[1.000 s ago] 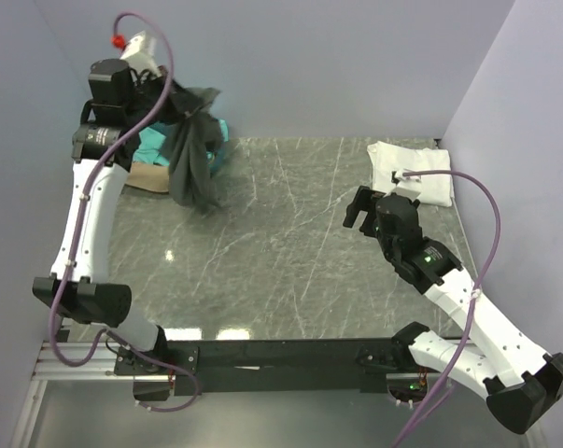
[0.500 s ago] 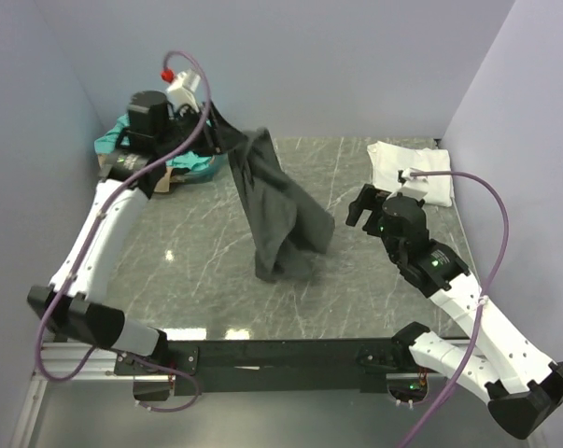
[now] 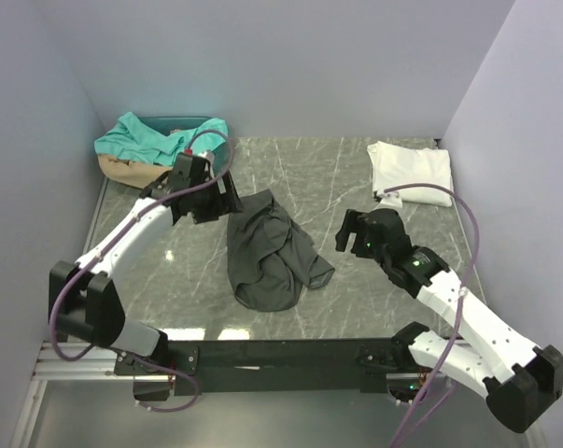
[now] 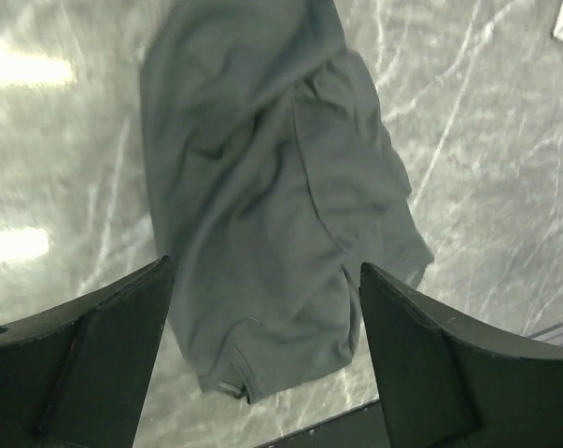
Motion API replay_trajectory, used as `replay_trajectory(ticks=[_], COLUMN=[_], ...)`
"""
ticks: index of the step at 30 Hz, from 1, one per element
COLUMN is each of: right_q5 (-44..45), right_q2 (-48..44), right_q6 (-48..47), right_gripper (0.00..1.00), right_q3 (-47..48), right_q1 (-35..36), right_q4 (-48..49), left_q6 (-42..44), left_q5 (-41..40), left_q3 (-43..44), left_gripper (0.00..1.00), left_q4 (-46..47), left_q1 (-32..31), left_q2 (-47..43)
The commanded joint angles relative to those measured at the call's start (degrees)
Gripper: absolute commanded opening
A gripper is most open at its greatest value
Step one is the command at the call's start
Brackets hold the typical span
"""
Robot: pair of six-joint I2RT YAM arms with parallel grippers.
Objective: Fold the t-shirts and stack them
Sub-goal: Move the tshirt to the center of the board, then flatten the tshirt out
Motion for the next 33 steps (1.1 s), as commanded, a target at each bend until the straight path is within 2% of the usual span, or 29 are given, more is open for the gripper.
replay_trajectory(ticks=[1,6,11,16,19,26,33], right_q5=[-6.3,-10.7,-14.2,-16.1,-17.6,-18.7,-18.9], right_q2=[2.8,9.6,15.0,21.3,24.4,30.4,34.1], right_q6=[0.8,1.3,2.2,2.9,2.4,1.0,-0.4], right_gripper=[0.89,0.89,0.88,0.85,0.83,0.72,0.68], right_q3=[-1.2,-2.6,-2.7,-1.7,-0.8,1.1,2.3], right_q1=[0.6,0.7,0.6,0.7,0.7,0.6,0.5], right_q4=[3.1,7.2,12.2,16.4,17.8,19.8,21.1], left_q6=[-3.8,-8.7,-9.6,-9.4,-9.5,-10.4,-10.1], left_q5=[-2.0,-2.5,-5.4,-8.9,-12.2,-10.5,-8.7], left_q3=[-4.9,-9.3,-7.6,-4.7,-4.4,-6.2,-5.9], left_gripper=[0.86,0.85,0.84,0.83,0.83,0.8,0.72], left_q4=[2.9,5.9,5.6,1.0,-0.6,1.5,1.8], left_q1=[-3.5,-8.9,-14.9,-19.2,-20.3,-20.7,-20.7], left_q2=[-5.9,-7.9,-3.0,2.8,4.5,7.4,11.1])
